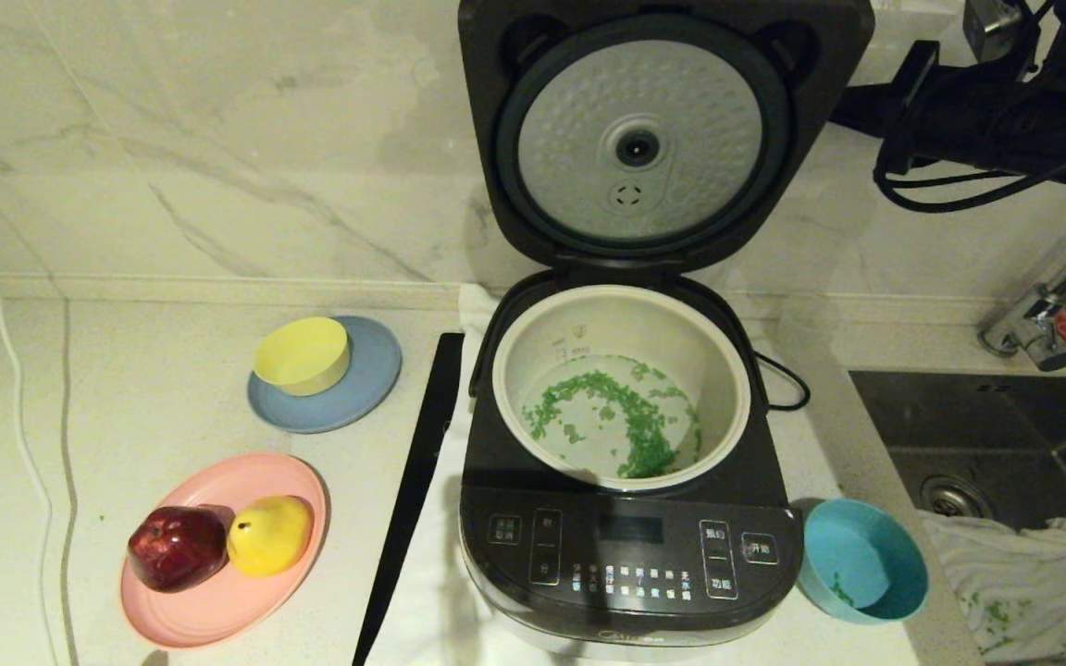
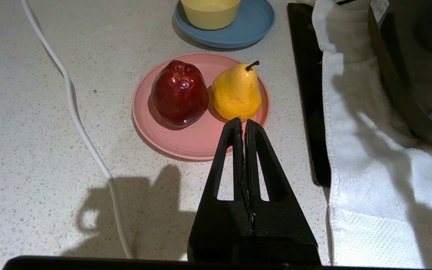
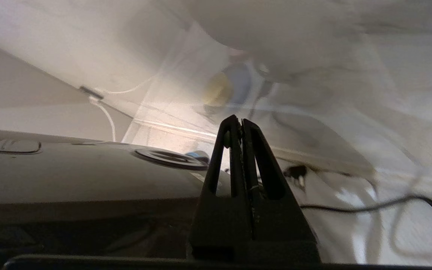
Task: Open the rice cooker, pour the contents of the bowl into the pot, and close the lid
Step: Close the rice cooker
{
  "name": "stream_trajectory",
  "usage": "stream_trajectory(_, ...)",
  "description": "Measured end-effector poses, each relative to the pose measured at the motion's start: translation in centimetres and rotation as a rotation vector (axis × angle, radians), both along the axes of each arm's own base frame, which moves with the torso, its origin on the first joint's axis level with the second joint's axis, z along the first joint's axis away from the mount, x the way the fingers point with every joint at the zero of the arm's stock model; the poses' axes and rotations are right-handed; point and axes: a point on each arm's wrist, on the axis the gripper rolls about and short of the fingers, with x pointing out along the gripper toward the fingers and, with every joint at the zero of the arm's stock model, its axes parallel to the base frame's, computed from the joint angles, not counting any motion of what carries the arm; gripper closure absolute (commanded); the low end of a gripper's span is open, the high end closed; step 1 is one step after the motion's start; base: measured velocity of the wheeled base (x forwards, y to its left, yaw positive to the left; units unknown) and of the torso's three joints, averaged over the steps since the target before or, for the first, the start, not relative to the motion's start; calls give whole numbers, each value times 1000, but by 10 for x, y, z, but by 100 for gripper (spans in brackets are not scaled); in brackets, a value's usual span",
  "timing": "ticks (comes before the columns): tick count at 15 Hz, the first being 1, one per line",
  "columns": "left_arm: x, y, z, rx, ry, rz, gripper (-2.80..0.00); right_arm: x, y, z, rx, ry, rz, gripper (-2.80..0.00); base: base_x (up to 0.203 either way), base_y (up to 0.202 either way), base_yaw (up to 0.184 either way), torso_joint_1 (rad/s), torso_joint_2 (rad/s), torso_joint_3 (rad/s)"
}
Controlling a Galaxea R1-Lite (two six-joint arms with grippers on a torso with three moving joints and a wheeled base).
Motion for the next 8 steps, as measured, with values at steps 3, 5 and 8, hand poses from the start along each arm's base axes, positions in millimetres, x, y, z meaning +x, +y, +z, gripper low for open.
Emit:
stream_trajectory(3, 0, 0, 0, 1, 0, 0, 0, 4, 19, -4, -2, -25, 46, 0, 0, 0, 0, 0, 0, 0)
stream_trajectory(5, 0, 0, 0, 0, 1, 0, 0, 6, 26, -6, -4, -24, 63, 0, 0, 0, 0, 0, 0, 0)
stream_trajectory(8, 0, 0, 0, 1, 1, 0, 0, 9, 30, -8, -3, -36, 73, 0, 0, 0, 0, 0, 0, 0)
